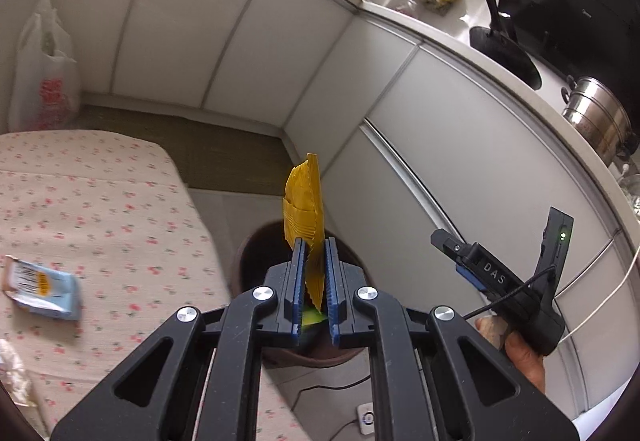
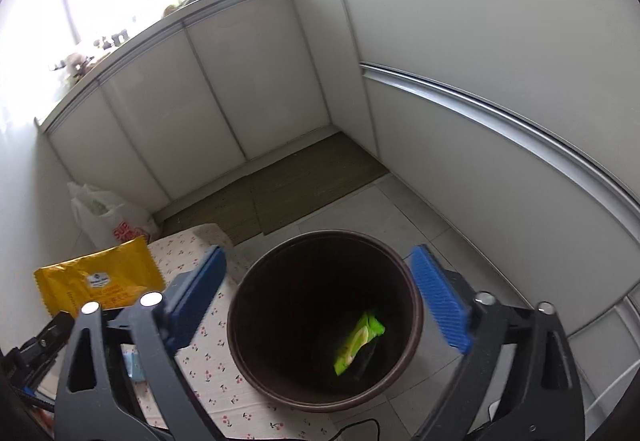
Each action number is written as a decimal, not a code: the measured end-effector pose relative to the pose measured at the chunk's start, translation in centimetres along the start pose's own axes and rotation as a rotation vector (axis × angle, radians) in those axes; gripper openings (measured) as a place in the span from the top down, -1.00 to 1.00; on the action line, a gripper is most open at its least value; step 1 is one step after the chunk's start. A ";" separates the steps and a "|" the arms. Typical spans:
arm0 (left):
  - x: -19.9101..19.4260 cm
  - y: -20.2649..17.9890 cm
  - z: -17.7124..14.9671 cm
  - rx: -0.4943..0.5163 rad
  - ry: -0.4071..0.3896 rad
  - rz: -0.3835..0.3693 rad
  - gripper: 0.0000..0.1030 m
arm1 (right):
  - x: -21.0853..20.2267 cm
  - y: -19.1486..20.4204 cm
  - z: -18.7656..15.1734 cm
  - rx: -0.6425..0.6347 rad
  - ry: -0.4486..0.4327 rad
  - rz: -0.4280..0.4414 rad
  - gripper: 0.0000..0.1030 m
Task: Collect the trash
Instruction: 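Carry both bags over the brown bin and open both grippers, then move both open grippers back over the table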
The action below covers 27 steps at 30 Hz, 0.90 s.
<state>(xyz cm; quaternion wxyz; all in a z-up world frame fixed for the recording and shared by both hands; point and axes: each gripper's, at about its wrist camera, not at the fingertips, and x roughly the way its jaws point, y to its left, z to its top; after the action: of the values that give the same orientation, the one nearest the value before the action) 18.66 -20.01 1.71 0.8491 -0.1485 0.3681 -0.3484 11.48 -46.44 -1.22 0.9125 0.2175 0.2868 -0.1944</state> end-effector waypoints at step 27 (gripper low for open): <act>7.3 -3.6 -1.4 0.031 0.069 0.207 -0.25 | -0.2 -2.2 -0.6 -0.051 0.069 -0.204 -0.86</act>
<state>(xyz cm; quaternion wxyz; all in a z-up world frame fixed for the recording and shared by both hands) 19.43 -27.65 -1.27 0.8697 -0.0842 0.4051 -0.2693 10.04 -47.86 -2.20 0.8829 0.1704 0.3436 -0.2711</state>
